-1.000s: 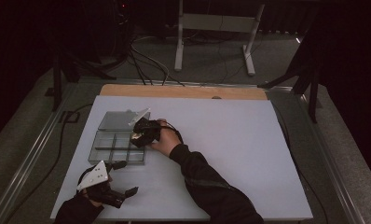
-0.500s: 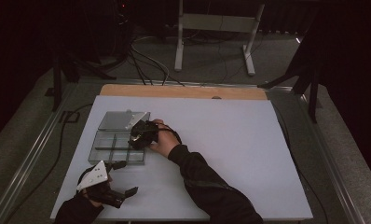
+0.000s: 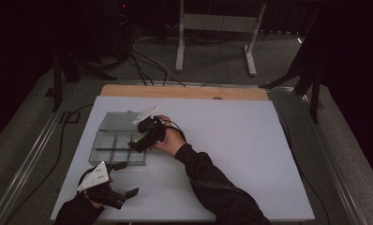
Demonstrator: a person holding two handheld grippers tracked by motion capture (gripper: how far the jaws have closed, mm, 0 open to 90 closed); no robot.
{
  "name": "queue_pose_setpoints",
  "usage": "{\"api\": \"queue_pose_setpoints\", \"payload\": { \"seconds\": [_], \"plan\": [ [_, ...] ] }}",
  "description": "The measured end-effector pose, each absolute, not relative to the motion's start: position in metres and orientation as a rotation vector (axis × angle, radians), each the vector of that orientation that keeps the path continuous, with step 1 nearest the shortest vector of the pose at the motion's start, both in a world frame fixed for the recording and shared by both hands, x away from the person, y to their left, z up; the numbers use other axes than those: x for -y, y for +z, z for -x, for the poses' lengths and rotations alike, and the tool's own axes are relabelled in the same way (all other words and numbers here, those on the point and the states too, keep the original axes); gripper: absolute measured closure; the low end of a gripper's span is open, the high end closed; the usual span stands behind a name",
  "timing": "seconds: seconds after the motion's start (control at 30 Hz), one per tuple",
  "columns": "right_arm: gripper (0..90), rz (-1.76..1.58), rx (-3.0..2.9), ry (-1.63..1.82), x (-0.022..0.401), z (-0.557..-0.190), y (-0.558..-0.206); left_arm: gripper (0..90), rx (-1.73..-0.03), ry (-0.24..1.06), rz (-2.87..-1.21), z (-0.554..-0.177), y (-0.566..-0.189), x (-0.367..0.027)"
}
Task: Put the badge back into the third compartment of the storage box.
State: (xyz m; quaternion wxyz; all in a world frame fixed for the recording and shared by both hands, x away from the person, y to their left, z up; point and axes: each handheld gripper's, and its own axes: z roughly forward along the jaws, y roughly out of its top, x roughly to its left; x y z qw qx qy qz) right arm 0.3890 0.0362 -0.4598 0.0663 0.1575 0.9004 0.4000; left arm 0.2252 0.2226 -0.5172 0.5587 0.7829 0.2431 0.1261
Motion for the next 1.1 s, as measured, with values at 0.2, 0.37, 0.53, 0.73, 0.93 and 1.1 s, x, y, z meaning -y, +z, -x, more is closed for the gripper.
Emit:
{"api": "queue_pose_setpoints", "payload": {
  "seconds": [0.2, 0.37, 0.53, 0.73, 0.93, 1.1],
  "plan": [
    [1.0, -0.440, -2.722, 1.199, -0.024, -0.383, -0.459, 0.0, -0.574, 0.298, -1.849, -0.226, -0.517, -0.222],
    [0.0, -0.467, -2.714, 1.185, -0.009, -0.379, -0.456, 0.0, -0.576, 0.298, -1.850, -0.226, -0.518, -0.222],
    [0.0, -0.479, -2.683, 1.194, 0.007, -0.376, -0.450, 0.1, -0.577, 0.299, -1.851, -0.226, -0.518, -0.222],
    [0.0, -0.556, -2.707, 1.201, 0.028, -0.374, -0.442, 0.1, -0.577, 0.300, -1.856, -0.226, -0.518, -0.222],
    [0.0, -0.560, -2.711, 1.263, 0.054, -0.372, -0.437, 0.1, -0.581, 0.297, -1.858, -0.226, -0.519, -0.222],
    [0.0, -0.572, -2.683, 1.273, 0.079, -0.367, -0.432, 0.1, -0.582, 0.299, -1.859, -0.226, -0.518, -0.221]
  ]
}}
